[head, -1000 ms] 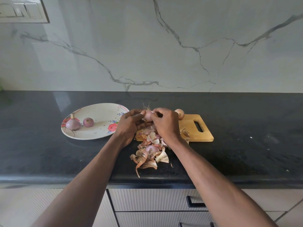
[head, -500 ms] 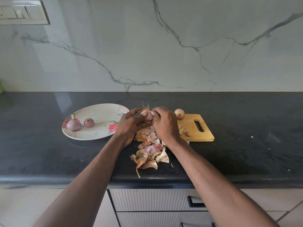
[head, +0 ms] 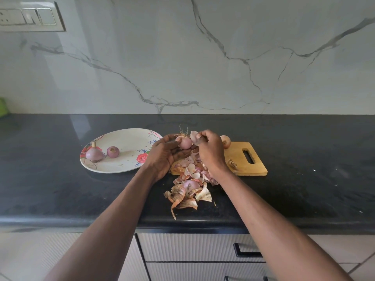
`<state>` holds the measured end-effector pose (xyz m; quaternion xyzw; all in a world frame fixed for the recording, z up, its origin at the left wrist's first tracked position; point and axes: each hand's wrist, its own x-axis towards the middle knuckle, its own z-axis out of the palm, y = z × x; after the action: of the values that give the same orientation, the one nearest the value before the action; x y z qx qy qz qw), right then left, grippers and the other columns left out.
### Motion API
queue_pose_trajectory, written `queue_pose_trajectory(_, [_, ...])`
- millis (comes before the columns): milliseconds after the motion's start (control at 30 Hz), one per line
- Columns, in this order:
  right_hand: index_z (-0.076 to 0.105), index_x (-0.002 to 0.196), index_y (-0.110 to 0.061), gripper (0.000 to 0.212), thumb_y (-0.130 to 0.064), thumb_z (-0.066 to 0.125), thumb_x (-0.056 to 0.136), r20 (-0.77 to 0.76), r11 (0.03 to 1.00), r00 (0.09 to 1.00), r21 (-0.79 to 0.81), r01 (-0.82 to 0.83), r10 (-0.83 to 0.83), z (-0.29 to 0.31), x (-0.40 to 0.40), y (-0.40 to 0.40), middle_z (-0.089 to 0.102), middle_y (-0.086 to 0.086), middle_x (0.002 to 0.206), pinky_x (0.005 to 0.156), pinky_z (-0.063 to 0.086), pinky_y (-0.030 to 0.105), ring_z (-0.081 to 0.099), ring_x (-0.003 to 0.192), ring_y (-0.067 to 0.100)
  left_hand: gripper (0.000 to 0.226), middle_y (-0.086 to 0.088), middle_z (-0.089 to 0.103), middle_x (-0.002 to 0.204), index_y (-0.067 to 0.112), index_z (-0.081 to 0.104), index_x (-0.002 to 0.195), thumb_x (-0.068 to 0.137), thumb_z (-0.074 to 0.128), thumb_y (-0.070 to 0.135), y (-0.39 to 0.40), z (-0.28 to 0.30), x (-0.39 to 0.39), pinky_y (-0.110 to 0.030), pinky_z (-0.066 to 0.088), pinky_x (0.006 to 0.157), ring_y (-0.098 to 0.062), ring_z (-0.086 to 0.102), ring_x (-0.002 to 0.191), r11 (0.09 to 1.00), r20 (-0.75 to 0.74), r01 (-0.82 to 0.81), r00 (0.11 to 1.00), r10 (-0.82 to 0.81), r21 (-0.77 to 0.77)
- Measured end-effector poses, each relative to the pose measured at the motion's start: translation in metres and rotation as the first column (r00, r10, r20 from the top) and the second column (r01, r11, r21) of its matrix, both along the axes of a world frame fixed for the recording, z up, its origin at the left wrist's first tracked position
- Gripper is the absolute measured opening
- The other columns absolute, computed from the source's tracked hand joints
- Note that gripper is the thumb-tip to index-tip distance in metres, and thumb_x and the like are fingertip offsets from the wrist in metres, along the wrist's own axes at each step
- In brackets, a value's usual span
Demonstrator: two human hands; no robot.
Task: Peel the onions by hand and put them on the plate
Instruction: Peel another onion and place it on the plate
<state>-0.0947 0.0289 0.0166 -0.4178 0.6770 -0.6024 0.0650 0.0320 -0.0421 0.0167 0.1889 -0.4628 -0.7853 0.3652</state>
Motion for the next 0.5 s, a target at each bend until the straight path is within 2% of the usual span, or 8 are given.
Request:
queue_pose_trajectory(167, [0.067, 0.096, -0.011, 0.014, -0.022, 0.06, 0.098, 0.02, 0.998, 0.999, -0.051, -0.031, 0.032, -0.003, 0.0018, 0.0003, 0.068, -0.002, 0.092, 0.07, 0.051, 0.029, 0.064, 0.087, 0.013, 0.015, -0.024, 0.073, 0.101, -0.001, 0.058, 0.113, 0.1, 0.051, -0.002, 0.0009, 0.0008, -0.0008, -0.038, 0.063, 0.081, -0.034, 0.074, 0.091, 1.0, -0.016, 0.004, 1.0, -0.003, 0.025])
queue_pose_trajectory(233, [0.069, 0.106, -0.014, 0.017, -0.027, 0.062, 0.097, -0.028, 0.997, 0.998, -0.051, -0.049, 0.048, -0.0024, 0.0048, 0.0023, 0.07, -0.005, 0.099, 0.073, 0.052, 0.024, 0.064, 0.09, 0.008, 0.019, -0.023, 0.072, 0.105, -0.002, 0.057, 0.119, 0.101, 0.052, -0.001, -0.0004, 0.0002, -0.0018, -0.039, 0.063, 0.083, -0.033, 0.074, 0.094, 0.999, -0.015, -0.013, 1.0, 0.013, 0.031])
queue_pose_trajectory(300, [0.069, 0.112, -0.016, 0.02, -0.023, 0.067, 0.093, -0.099, 0.998, 0.994, -0.039, -0.042, 0.038, -0.0021, 0.0068, 0.0033, 0.07, -0.006, 0.103, 0.074, 0.051, 0.018, 0.064, 0.092, 0.007, 0.025, -0.025, 0.069, 0.112, -0.004, 0.054, 0.125, 0.101, 0.053, 0.0, -0.0018, -0.0012, -0.0029, -0.04, 0.062, 0.085, -0.034, 0.073, 0.098, 0.998, -0.011, -0.042, 0.999, 0.042, 0.041])
queue_pose_trajectory(367, [0.07, 0.11, -0.016, 0.02, -0.015, 0.071, 0.09, -0.105, 0.998, 0.994, -0.042, -0.037, 0.032, -0.0014, 0.0075, 0.0035, 0.07, -0.008, 0.099, 0.073, 0.053, 0.018, 0.066, 0.09, 0.008, 0.026, -0.027, 0.068, 0.112, -0.006, 0.053, 0.126, 0.101, 0.053, 0.001, -0.0009, -0.0012, -0.0025, -0.039, 0.063, 0.082, -0.034, 0.073, 0.098, 0.998, -0.013, -0.043, 0.999, 0.044, 0.051])
queue_pose_trajectory(433, [0.072, 0.104, -0.016, 0.015, -0.012, 0.071, 0.09, -0.06, 0.998, 0.997, -0.054, -0.041, 0.038, -0.0011, 0.0064, 0.0031, 0.071, -0.009, 0.094, 0.072, 0.058, 0.026, 0.068, 0.085, 0.008, 0.026, -0.025, 0.071, 0.107, -0.007, 0.057, 0.121, 0.097, 0.058, 0.002, 0.0014, 0.0004, -0.0009, -0.034, 0.063, 0.078, -0.032, 0.074, 0.093, 0.999, -0.013, -0.02, 1.0, 0.021, 0.034])
queue_pose_trajectory(500, [0.073, 0.098, -0.017, 0.01, -0.012, 0.07, 0.09, -0.029, 0.998, 0.999, -0.056, -0.038, 0.036, -0.0003, 0.0047, 0.0034, 0.071, -0.007, 0.089, 0.072, 0.058, 0.025, 0.068, 0.083, 0.006, 0.025, -0.024, 0.072, 0.104, -0.006, 0.061, 0.114, 0.09, 0.062, 0.001, 0.0036, 0.0014, 0.0002, -0.032, 0.063, 0.075, -0.03, 0.075, 0.089, 1.0, -0.006, -0.004, 1.0, 0.004, 0.003])
